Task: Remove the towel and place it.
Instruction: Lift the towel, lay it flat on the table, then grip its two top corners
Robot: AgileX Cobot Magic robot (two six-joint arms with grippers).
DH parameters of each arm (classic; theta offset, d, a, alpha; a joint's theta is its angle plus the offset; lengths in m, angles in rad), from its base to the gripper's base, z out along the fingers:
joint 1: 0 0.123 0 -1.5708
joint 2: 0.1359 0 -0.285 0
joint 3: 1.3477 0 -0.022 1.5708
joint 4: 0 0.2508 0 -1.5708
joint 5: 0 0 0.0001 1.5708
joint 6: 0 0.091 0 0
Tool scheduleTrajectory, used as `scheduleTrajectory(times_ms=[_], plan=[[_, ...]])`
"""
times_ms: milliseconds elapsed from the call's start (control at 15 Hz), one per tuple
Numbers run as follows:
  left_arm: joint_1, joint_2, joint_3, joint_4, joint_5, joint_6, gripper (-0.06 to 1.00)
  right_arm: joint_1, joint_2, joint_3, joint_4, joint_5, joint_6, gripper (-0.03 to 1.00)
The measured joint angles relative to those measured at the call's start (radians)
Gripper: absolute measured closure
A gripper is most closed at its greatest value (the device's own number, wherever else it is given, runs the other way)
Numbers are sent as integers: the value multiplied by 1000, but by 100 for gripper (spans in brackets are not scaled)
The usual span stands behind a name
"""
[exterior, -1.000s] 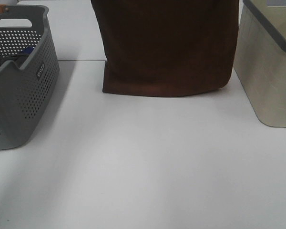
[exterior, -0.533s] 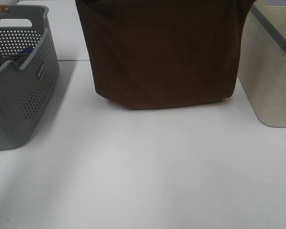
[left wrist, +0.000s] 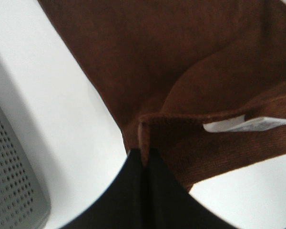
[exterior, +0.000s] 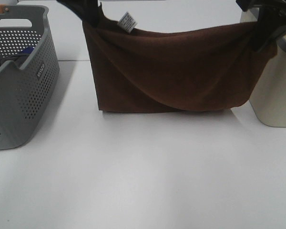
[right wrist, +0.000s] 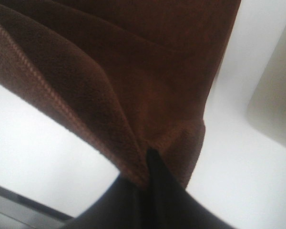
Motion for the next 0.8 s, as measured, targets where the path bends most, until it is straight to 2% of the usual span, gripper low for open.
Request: scheduleTrajectory(times_ms=[133, 467, 533, 667, 800], plan=[[-53, -101, 183, 25, 1, -43, 94, 0, -84, 132, 21, -1, 0, 97], [-196, -353, 616, 5, -14, -228, 94, 0, -323, 489, 122, -3, 0, 97], [-283, -429, 750, -15, -25, -315, 94, 0, -415, 603, 146, -4, 0, 97], [-359, -476, 834, -21, -39, -408, 94, 0, -506, 691, 174, -3, 0, 97], [-414, -487, 875, -45, -41, -446, 94, 0, -577, 724, 184, -3, 0, 97]])
